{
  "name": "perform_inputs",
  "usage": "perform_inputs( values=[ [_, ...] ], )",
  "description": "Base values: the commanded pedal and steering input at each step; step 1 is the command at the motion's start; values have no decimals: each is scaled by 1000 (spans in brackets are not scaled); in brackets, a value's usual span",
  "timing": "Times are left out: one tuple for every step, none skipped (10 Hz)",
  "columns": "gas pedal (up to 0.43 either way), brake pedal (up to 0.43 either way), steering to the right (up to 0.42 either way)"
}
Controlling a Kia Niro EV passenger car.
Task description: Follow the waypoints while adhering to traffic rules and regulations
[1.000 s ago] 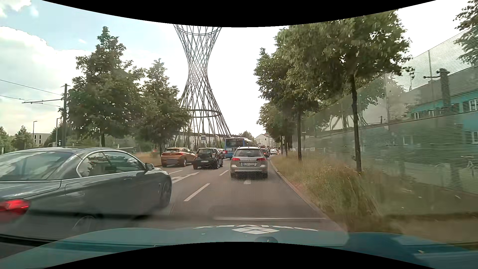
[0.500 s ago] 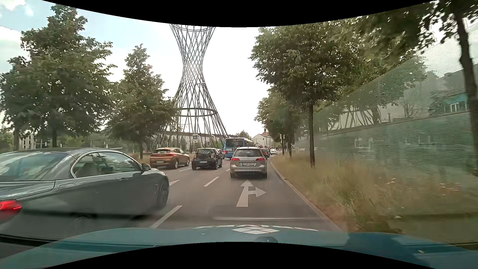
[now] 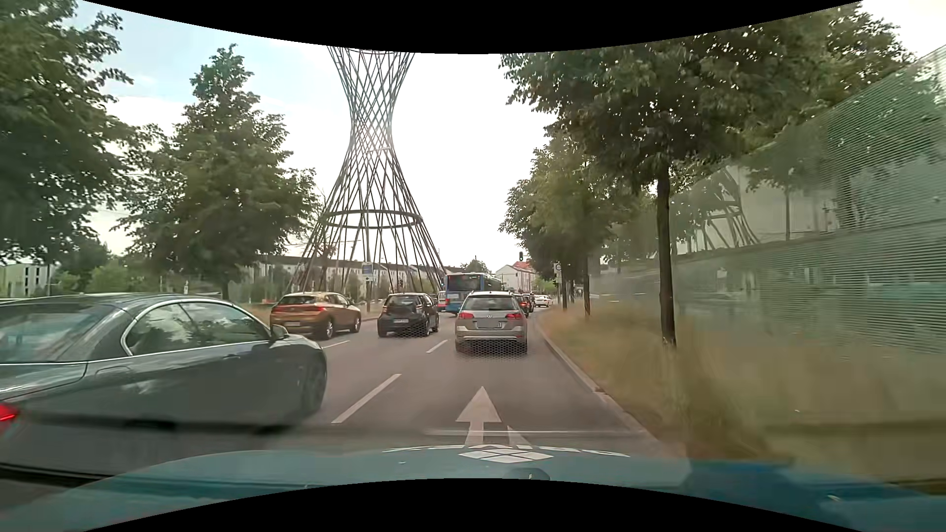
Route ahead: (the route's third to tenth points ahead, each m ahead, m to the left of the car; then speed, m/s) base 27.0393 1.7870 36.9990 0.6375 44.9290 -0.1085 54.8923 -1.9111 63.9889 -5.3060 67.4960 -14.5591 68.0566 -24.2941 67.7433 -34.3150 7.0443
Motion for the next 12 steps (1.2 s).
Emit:
perform_inputs(
  values=[
    [150, 0, 15],
    [150, 0, 14],
    [150, 0, 14],
    [150, 0, 14],
    [150, 0, 14],
    [150, 0, 13],
    [150, 0, 13],
    [150, 0, 13],
    [150, 0, 13],
    [138, 0, 13],
    [138, 0, 13],
    [138, 0, 13]
  ],
)
